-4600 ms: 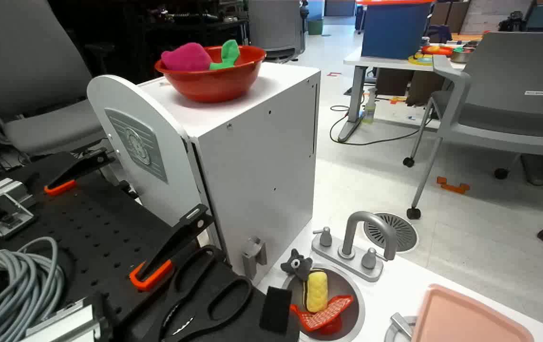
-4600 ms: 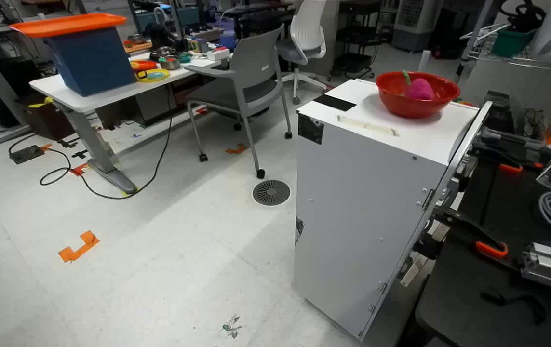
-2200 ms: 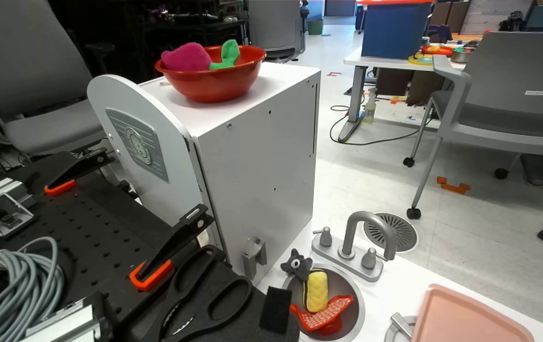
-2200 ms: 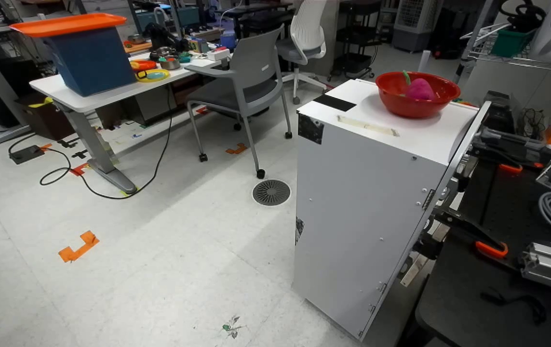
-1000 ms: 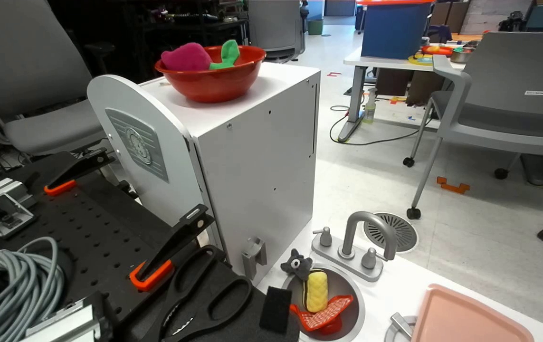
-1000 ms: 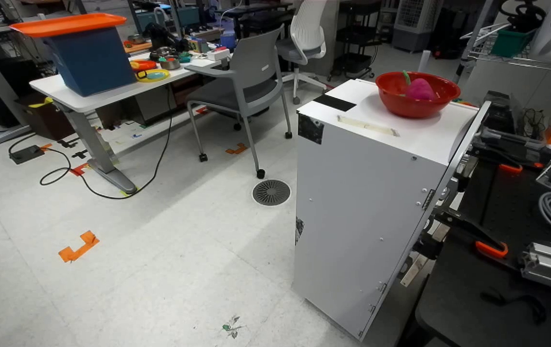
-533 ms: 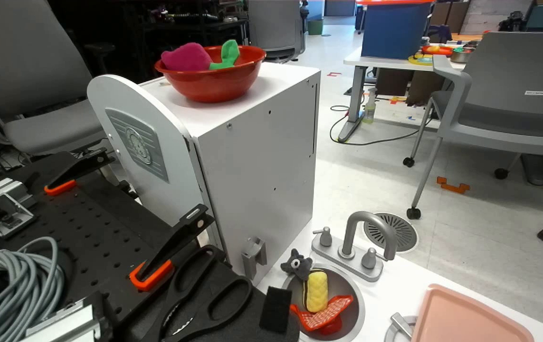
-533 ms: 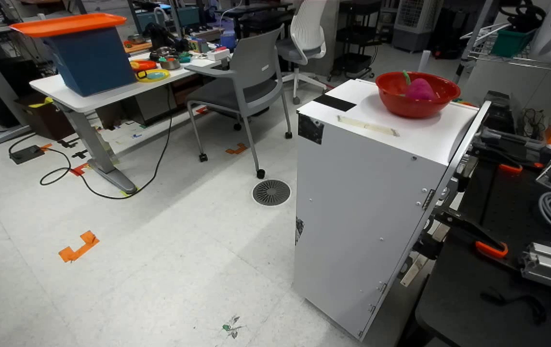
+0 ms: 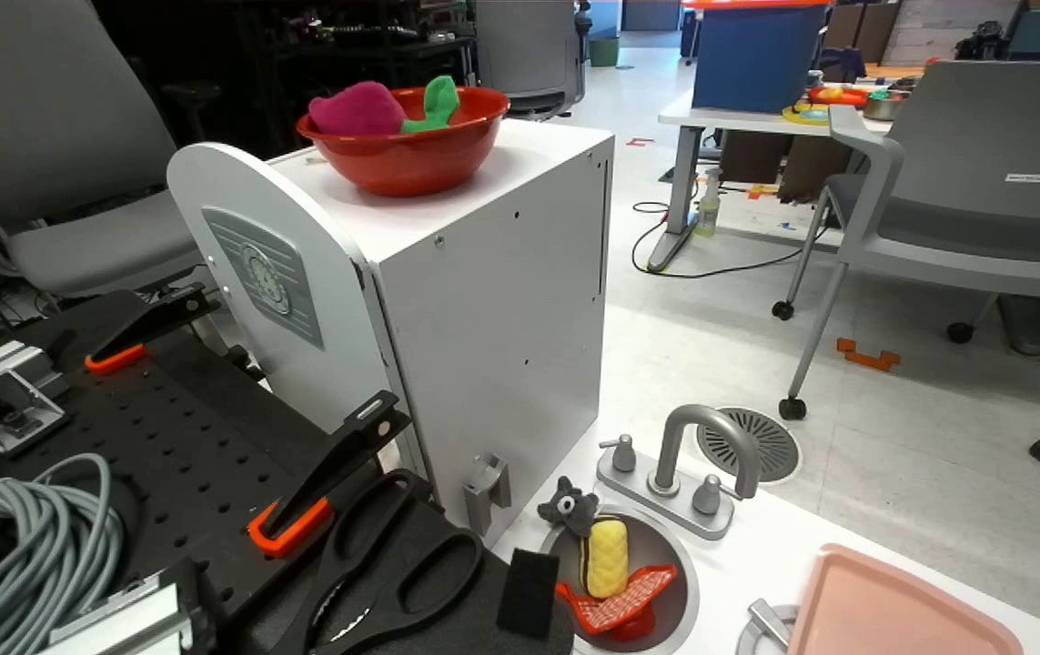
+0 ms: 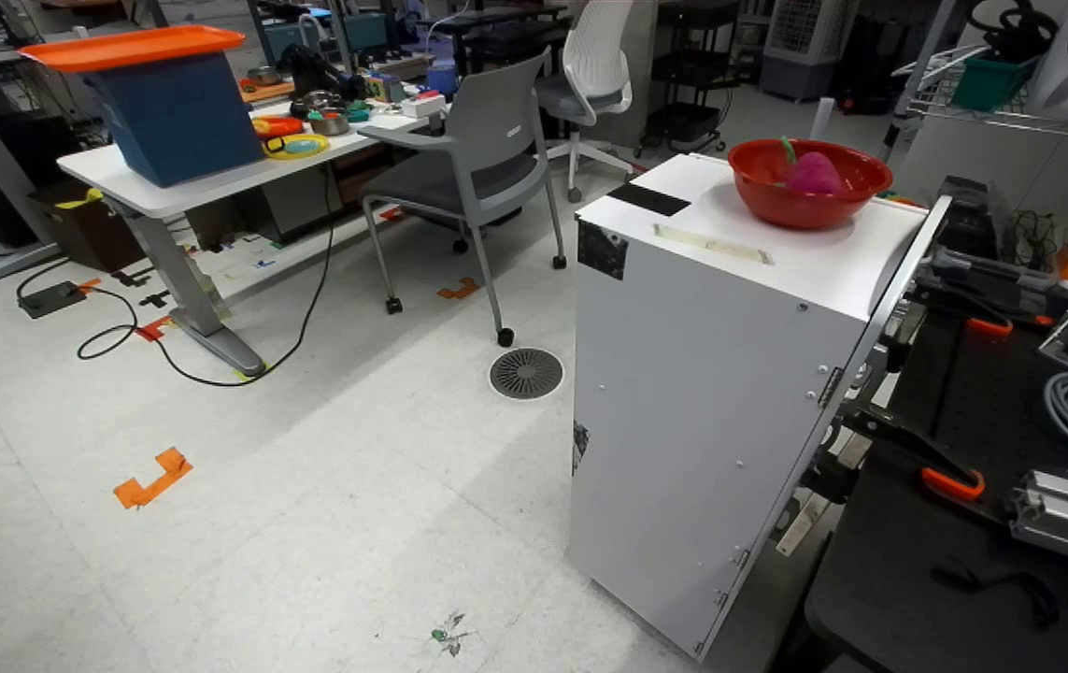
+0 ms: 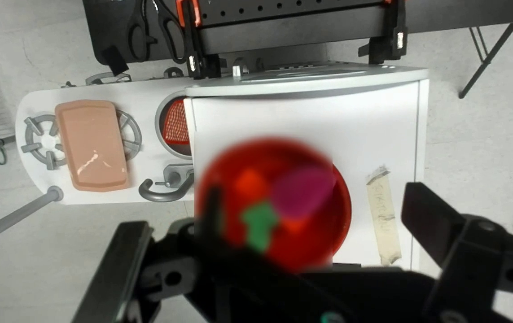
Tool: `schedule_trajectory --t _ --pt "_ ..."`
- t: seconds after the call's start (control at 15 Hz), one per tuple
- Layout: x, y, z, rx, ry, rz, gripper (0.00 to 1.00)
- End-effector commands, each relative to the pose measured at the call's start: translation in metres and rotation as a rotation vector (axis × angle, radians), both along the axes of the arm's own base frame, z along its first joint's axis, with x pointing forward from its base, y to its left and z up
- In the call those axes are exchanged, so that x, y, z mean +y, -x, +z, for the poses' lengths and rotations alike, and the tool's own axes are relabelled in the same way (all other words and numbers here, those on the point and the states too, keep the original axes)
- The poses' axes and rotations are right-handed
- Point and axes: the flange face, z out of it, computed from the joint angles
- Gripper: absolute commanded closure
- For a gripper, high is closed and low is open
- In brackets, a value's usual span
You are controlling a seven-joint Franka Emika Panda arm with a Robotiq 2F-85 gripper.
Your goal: Remove the beetroot plushie out of the bowl
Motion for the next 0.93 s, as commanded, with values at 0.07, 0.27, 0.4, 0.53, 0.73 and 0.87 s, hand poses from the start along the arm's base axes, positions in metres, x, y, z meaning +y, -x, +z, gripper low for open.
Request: schedule_trajectory --t 0.07,0.27,0.4,0.53,0.73,0.87 --pt "-0.023 -0.01 -0.011 -0.026 0.047 0.074 0.0" --pt "-0.029 -0.016 -0.024 -0.053 0.036 0.135 0.0" --pt "-0.034 -0.02 -0.036 -0.052 0.001 0.15 0.0" --pt "-0.041 -0.021 -0.047 -0.052 -0.026 0.177 0.0" --pt "-0.052 -0.024 -0.063 -0.044 -0.061 0.223 0.0" --pt "-0.058 -0.025 -0.073 -0.036 -0.096 0.239 0.0"
